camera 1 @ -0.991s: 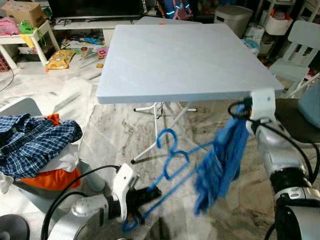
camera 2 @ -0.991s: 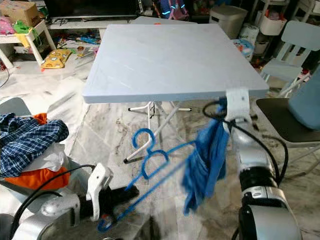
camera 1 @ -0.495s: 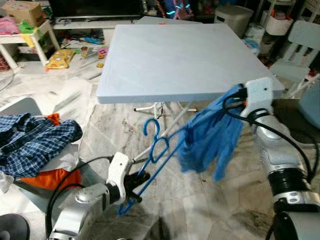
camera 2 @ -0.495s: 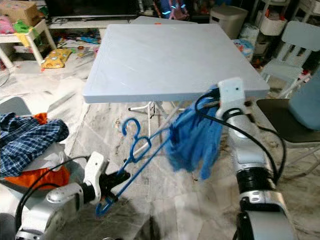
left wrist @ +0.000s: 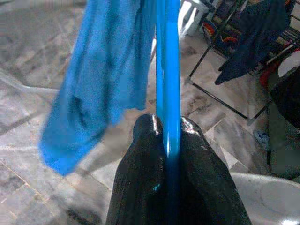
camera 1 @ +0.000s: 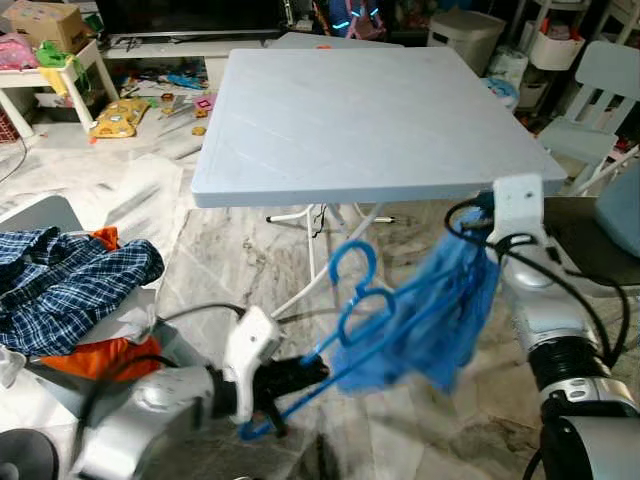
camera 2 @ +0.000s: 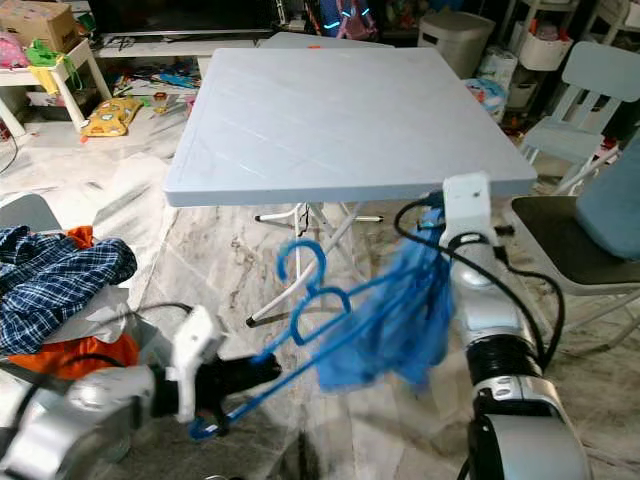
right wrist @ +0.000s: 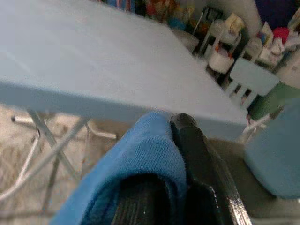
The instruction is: Hang hanger
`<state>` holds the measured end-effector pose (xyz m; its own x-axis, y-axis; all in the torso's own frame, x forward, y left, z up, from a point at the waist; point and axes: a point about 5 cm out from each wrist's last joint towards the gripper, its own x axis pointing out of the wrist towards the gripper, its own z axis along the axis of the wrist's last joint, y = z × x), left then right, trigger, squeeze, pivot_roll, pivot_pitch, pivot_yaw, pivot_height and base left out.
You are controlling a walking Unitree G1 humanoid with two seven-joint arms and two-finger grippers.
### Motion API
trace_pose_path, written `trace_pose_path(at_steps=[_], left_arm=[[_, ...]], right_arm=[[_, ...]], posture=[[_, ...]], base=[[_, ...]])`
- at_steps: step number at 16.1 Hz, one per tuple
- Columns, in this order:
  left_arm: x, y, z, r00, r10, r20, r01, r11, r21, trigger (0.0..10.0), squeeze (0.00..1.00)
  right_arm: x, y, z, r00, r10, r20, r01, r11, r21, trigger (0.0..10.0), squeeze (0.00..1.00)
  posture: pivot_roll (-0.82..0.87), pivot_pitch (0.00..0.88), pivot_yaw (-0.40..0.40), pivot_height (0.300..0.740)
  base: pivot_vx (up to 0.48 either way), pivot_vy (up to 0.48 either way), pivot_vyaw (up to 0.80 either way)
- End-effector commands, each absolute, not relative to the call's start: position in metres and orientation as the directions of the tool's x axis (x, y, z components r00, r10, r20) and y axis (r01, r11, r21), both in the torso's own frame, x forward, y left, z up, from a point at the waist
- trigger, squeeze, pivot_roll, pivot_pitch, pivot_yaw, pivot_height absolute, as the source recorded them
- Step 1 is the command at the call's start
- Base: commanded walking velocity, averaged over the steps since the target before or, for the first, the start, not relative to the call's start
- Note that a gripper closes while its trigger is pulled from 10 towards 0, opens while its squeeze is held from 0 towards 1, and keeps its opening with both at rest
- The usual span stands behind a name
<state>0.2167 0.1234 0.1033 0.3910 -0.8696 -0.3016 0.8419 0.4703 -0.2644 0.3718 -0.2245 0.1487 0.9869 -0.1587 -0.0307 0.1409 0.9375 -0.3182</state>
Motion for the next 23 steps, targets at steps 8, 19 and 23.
trace_pose_path(at_steps=[8, 19, 23], left_arm=[[0.192, 0.156, 0.105, 0.655, -0.731, -0.193, 0.672, 0.68, -0.293, 0.0, 0.0], [0.251, 0.14, 0.106, 0.99, -0.138, -0.022, 0.137, 0.989, -0.051, 10.0, 0.0], [0.252, 0.154, 0.12, 0.996, -0.078, 0.042, 0.072, 0.988, 0.135, 10.0, 0.0]], right_arm=[[0.35, -0.282, 0.121, 0.9, -0.4, -0.173, 0.328, 0.883, -0.337, 0.0, 0.0], [0.351, -0.194, 0.142, 0.99, 0.138, 0.03, -0.139, 0.99, 0.03, 0.0, 0.0], [0.334, -0.17, 0.14, 0.973, 0.224, 0.057, -0.229, 0.969, 0.095, 0.0, 0.0]], posture=[[-0.05, 0.063, -0.04, 0.74], [-0.02, 0.0, -0.031, 0.74], [-0.02, 0.0, -0.013, 0.74]], base=[[0.0, 0.0, 0.0], [0.0, 0.0, 0.0], [0.0, 0.0, 0.0]])
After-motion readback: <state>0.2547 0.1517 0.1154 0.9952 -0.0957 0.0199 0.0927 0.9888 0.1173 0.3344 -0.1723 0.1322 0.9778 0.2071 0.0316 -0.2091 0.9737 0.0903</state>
